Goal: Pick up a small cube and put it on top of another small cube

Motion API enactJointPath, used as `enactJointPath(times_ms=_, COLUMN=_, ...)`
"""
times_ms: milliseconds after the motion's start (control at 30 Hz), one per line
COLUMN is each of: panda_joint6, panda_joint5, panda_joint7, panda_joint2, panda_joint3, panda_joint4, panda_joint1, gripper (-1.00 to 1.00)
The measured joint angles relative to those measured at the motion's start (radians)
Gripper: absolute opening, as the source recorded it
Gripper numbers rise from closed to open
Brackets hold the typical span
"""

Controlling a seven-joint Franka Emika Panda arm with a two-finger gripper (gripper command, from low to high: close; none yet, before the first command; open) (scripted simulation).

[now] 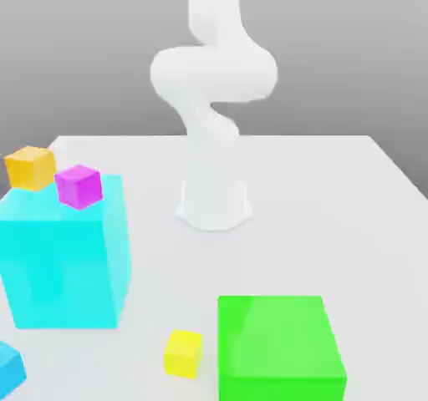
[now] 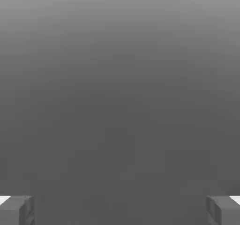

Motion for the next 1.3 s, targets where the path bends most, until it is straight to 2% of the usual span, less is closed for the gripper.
enactJointPath(times_ms=367, panda_joint6=0.067, panda_joint5=0.054, panda_joint7=-0.445, panda_joint2=0.311, panda_joint3=-0.244, panda_joint4=0.03, panda_joint1=0.109, gripper=0.0)
enactJointPath(times_ms=700, panda_joint6=0.122, panda_joint5=0.203, panda_joint7=-0.914, panda_joint2=0.605, panda_joint3=-0.425, panda_joint4=0.058, panda_joint1=0.148, gripper=0.0)
enactJointPath(times_ms=833, panda_joint6=0.139, panda_joint5=0.278, panda_joint7=-1.112, panda_joint2=0.73, panda_joint3=-0.455, panda_joint4=0.071, panda_joint1=0.116, gripper=0.0)
enactJointPath(times_ms=1033, panda_joint6=0.168, panda_joint5=0.359, panda_joint7=-1.387, panda_joint2=0.91, panda_joint3=-0.443, panda_joint4=0.089, panda_joint1=0.031, gripper=0.0)
enactJointPath(times_ms=1300, panda_joint6=0.227, panda_joint5=0.377, panda_joint7=-1.692, panda_joint2=1.122, panda_joint3=-0.416, panda_joint4=0.107, panda_joint1=-0.098, gripper=0.0)
